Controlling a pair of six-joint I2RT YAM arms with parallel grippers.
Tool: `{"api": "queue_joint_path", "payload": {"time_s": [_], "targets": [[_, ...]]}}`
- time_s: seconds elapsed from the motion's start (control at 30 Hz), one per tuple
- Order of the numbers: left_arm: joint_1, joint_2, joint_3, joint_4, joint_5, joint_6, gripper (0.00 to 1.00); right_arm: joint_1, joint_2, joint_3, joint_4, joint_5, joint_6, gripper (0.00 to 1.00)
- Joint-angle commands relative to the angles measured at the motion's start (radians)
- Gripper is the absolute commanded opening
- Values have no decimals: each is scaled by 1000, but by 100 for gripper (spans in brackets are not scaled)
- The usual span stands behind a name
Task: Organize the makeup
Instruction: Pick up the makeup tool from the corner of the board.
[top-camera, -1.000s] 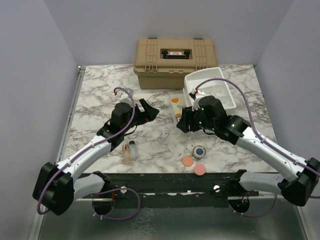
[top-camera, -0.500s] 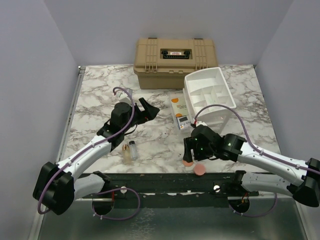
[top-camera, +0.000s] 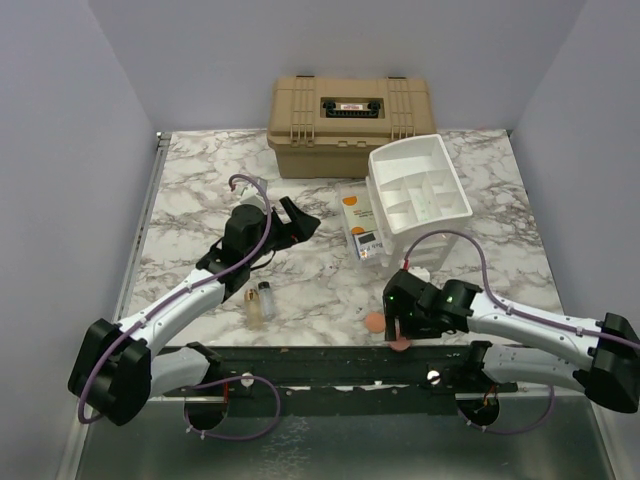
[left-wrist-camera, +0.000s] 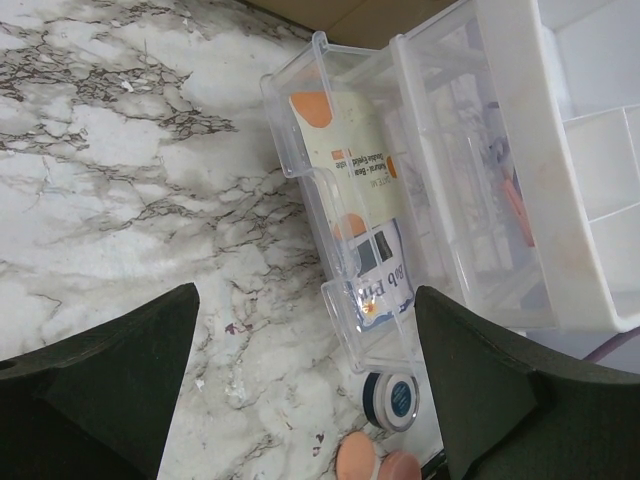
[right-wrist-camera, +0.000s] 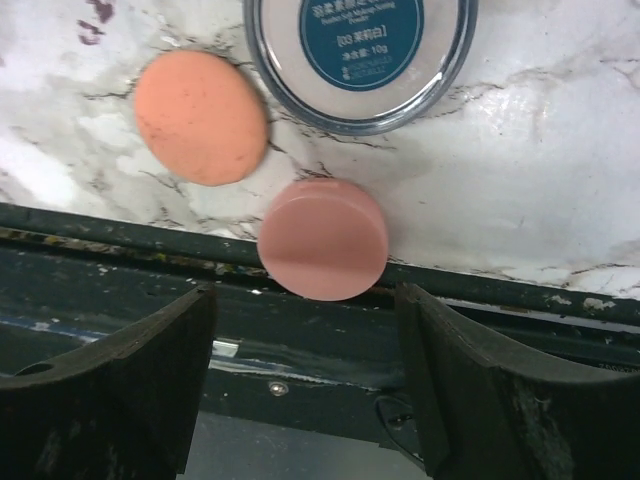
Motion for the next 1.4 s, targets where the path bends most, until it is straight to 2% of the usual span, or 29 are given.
{"api": "queue_joint_path", "payload": {"time_s": [0.0,0.3,0.7,1.0,1.17,1.37], "targets": [[5,13,-10,27,21,0,91,8,34,-20,-7,44,39,77],[5,13,-9,26,23,1,91,8,162,-27,45,69,29,74],[8,6,-13,26,23,3,91,13,204,-5,79,89,5,49],[12,12,-5,26,33,0,91,29,99,75,79,50,-75,46],[16,18,5,28,38,3,91,50,33,135,134,-46,-172,45],[18,9,-2,31,39,0,91,52,72,165,92,11,-173,45]]}}
